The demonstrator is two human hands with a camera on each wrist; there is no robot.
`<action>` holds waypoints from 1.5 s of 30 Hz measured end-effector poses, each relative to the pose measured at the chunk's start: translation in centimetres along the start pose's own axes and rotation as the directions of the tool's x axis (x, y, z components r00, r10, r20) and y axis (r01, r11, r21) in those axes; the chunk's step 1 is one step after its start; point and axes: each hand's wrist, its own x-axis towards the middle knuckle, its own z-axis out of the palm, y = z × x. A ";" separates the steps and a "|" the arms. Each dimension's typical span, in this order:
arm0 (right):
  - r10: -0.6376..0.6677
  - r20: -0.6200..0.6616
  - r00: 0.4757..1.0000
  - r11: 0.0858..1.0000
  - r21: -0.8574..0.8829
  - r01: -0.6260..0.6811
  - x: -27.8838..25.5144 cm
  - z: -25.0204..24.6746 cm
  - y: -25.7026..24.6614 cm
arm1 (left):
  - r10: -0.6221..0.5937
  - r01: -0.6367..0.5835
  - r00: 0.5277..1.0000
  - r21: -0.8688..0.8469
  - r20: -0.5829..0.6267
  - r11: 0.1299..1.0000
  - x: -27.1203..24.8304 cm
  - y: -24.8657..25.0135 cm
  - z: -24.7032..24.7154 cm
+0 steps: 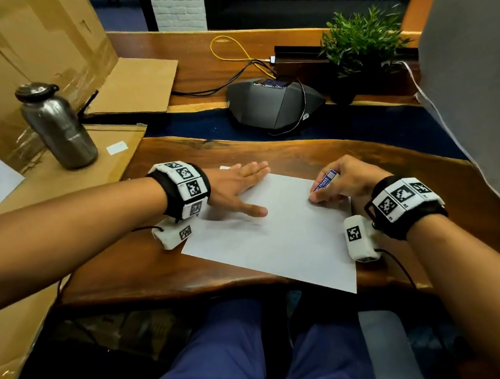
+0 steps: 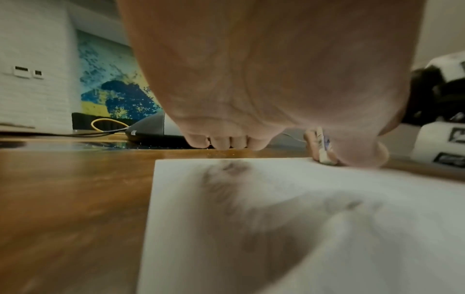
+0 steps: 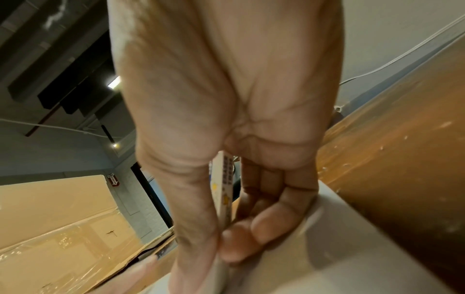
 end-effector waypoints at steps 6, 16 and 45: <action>-0.080 0.009 0.997 0.969 -0.234 0.080 -0.2 -0.2 -1.8 | -0.062 0.065 0.997 -0.096 0.036 0.993 -1.2 -0.6 1.7; -0.311 -0.187 0.932 0.894 -0.389 0.221 2.7 4.3 -6.4 | -0.111 0.115 0.993 -0.108 0.041 0.987 -0.7 0.0 1.3; -0.115 -0.048 0.992 0.934 -0.346 0.091 1.3 1.3 -2.4 | 0.011 -0.011 1.000 0.006 -0.016 1.000 2.5 1.4 0.1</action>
